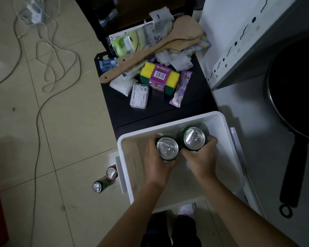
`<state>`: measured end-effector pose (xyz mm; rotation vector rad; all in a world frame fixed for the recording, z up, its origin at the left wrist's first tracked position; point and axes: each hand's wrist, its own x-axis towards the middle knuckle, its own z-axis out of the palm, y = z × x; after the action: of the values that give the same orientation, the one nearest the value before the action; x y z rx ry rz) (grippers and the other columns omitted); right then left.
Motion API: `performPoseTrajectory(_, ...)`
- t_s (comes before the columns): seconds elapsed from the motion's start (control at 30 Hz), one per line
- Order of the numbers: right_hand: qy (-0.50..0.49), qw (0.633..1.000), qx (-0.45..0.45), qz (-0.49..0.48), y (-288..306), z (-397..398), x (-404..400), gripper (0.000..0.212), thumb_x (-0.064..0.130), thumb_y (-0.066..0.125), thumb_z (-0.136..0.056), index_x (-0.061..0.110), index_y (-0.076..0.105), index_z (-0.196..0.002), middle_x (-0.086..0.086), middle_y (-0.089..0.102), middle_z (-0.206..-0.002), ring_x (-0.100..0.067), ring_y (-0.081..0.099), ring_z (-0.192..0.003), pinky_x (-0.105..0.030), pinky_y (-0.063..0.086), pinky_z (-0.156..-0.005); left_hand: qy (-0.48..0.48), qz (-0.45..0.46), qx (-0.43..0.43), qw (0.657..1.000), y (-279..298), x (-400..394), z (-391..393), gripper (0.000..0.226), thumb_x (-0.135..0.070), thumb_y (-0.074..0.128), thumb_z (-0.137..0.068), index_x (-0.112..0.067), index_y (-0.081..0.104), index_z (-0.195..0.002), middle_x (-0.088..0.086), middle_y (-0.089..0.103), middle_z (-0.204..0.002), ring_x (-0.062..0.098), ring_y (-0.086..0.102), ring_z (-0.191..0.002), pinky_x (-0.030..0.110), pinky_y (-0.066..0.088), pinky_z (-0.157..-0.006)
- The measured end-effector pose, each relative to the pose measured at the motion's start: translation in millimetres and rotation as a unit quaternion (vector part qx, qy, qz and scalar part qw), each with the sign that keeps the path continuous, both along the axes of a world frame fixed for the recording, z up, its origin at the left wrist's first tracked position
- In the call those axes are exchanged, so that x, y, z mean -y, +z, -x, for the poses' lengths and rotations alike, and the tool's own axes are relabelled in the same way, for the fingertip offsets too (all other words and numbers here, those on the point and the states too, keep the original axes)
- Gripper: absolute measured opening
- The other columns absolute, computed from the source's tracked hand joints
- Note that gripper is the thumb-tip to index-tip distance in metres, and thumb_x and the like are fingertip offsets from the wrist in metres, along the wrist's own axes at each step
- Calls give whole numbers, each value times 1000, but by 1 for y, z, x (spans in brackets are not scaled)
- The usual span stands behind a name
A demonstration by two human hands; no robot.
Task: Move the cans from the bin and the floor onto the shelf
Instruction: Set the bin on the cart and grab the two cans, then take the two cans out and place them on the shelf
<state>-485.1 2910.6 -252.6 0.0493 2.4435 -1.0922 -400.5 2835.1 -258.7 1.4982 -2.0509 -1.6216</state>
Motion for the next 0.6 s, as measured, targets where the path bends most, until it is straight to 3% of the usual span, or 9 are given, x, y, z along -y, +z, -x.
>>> performPoseTrajectory(0.03,21,1000,-9,5,1,1,-1,73,3,79,-58,0,42,-120,-6,58,-104,-32,59,-99,-25,40,-74,3,-2,5,1000,1,0,-3,70,0,76,-57,-13,48,-120,5,61,-111,19,60,-102,23,48,-87)
performPoseTrajectory(0.1,65,998,-25,9,2,4,-2,82,6,80,-58,6,41,-130,-9,59,-123,-29,56,-112,-28,43,-87,4,1,15,1000,1,1,-7,70,0,74,-55,-18,48,-117,1,61,-108,17,60,-100,13,46,-81)
performPoseTrajectory(0.2,102,994,-32,-3,2,10,-4,83,9,82,-56,10,45,-130,-8,61,-124,-30,55,-114,-29,42,-90,-4,11,24,1000,0,2,-6,77,2,75,-56,-14,48,-126,-5,55,-109,10,54,-100,-9,33,-74)
performPoseTrajectory(0.3,114,993,-29,-9,2,16,-4,74,11,82,-54,11,49,-120,-5,65,-114,-29,59,-106,-20,37,-75,-12,26,28,999,-2,2,-5,72,1,76,-56,-9,53,-123,-2,55,-108,9,52,-97,-7,31,-74)
performPoseTrajectory(0.4,117,993,-21,3,9,19,-6,72,12,83,-54,13,50,-118,-2,66,-111,-24,60,-103,-19,37,-74,-10,23,15,1000,4,3,-10,63,1,75,-53,-12,55,-112,-3,55,-102,15,56,-95,2,37,-72)
performPoseTrajectory(0.6,144,988,-46,24,66,11,-36,64,6,82,-52,11,54,-110,4,58,-100,-15,55,-94,-16,35,-72,-23,30,2,999,51,-9,-33,64,-6,79,-53,-40,46,-97,-7,60,-99,8,57,-87,-7,37,-69)
